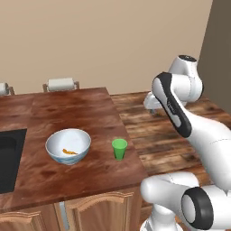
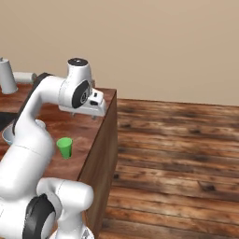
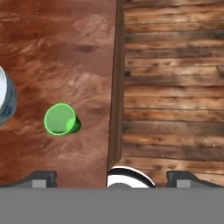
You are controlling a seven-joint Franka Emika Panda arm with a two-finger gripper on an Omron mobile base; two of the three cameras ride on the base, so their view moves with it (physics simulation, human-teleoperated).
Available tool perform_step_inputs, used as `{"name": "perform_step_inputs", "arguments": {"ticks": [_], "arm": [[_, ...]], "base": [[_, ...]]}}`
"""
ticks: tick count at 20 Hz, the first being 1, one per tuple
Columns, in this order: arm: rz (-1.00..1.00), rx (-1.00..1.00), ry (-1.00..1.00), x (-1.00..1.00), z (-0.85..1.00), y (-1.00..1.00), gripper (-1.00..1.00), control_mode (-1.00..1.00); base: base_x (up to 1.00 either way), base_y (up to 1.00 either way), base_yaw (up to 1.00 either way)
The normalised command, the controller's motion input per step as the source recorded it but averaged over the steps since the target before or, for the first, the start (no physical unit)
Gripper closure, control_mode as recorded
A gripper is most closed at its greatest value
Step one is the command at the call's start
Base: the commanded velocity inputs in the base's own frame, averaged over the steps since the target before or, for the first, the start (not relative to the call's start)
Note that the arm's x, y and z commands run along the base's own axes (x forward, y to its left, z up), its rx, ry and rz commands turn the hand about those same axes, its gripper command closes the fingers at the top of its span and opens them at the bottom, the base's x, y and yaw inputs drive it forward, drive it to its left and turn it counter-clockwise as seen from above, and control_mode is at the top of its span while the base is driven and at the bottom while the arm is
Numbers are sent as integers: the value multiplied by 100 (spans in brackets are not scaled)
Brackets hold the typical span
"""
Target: Move the cup from next to the sink to the open cabinet. Then, move the bowl with the shrimp to the fridge to clear the area for faucet cleaning.
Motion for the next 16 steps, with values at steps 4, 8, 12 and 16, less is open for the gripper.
{"name": "perform_step_inputs", "arguments": {"ticks": [4,8,12,16], "arm": [[-3,10,15,64,-53,8,-100,-100],[0,-1,13,24,-51,22,-100,-100],[0,-11,7,0,-52,38,-100,-100],[0,-10,-3,0,-48,23,-100,-100]], "base": [[0,0,0],[0,0,0],[0,0,0],[0,0,0]]}}
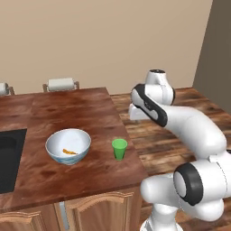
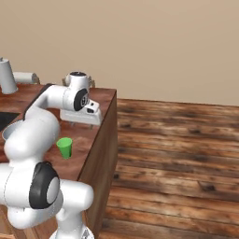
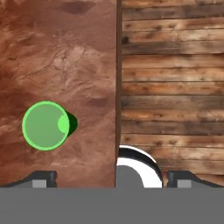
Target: Move the cup from next to the sink to the open cabinet. Then, move the bowl with the shrimp to the fridge to clear the area for faucet cleaning.
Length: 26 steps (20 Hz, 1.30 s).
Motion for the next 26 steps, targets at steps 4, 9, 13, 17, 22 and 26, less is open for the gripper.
{"name": "perform_step_inputs", "arguments": {"ticks": [4,9,13,17,22,26], "arm": [[1,-2,-10,0,-44,14,-100,-100],[0,0,-5,1,-30,21,-100,-100],[0,0,0,3,-24,42,-100,-100],[0,0,0,17,-4,44,-100,-100],[0,0,0,18,-8,27,-100,-100],[0,-2,0,14,-25,4,-100,-100]], "base": [[0,0,0],[0,0,0],[0,0,0],[0,0,0],[0,0,0],[0,0,0]]}}
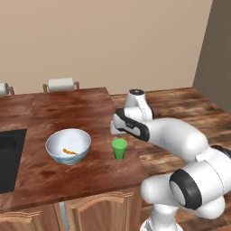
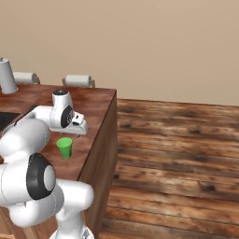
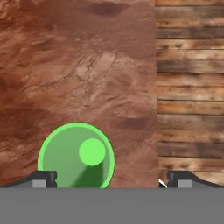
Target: Move the cup from next to the sink to the open cabinet. Then, move the bowl with the shrimp to the fridge to clear the area for faucet cleaning.
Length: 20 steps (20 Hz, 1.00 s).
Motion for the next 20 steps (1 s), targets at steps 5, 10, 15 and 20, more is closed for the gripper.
{"name": "perform_step_inputs", "arguments": {"ticks": [5,10,15,20], "arm": [[0,-1,0,0,-45,0,-100,-100],[0,0,0,4,-31,0,-100,-100],[0,0,0,15,-24,0,-100,-100],[-1,0,2,41,-5,3,-100,-100]], "base": [[0,0,0],[0,0,0],[0,0,0],[0,0,0]]}}
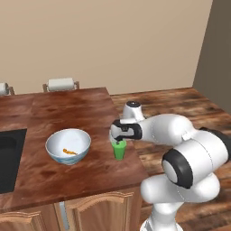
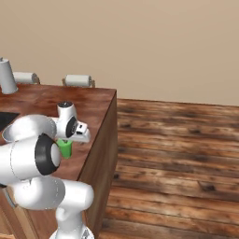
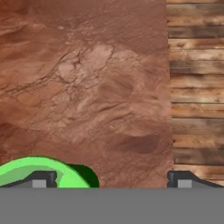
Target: Move the cup from next to the sink to the open cabinet. Then, move the bowl with the shrimp to the fridge to clear the area for faucet cleaning.
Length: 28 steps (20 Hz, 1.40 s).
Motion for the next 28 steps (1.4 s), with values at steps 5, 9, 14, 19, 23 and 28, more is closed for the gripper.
{"name": "perform_step_inputs", "arguments": {"ticks": [5,9,14,19,23,28], "arm": [[0,0,3,25,-10,4,-100,-100],[0,0,4,0,-35,0,-100,-100],[0,0,3,0,-32,1,100,-100],[0,0,0,0,0,0,100,-100],[0,0,-2,-15,0,0,100,-100],[0,0,-17,-57,12,-1,100,-100]], "base": [[0,0,0],[0,0,0],[0,0,0],[0,0,0],[0,0,0],[0,0,0]]}}
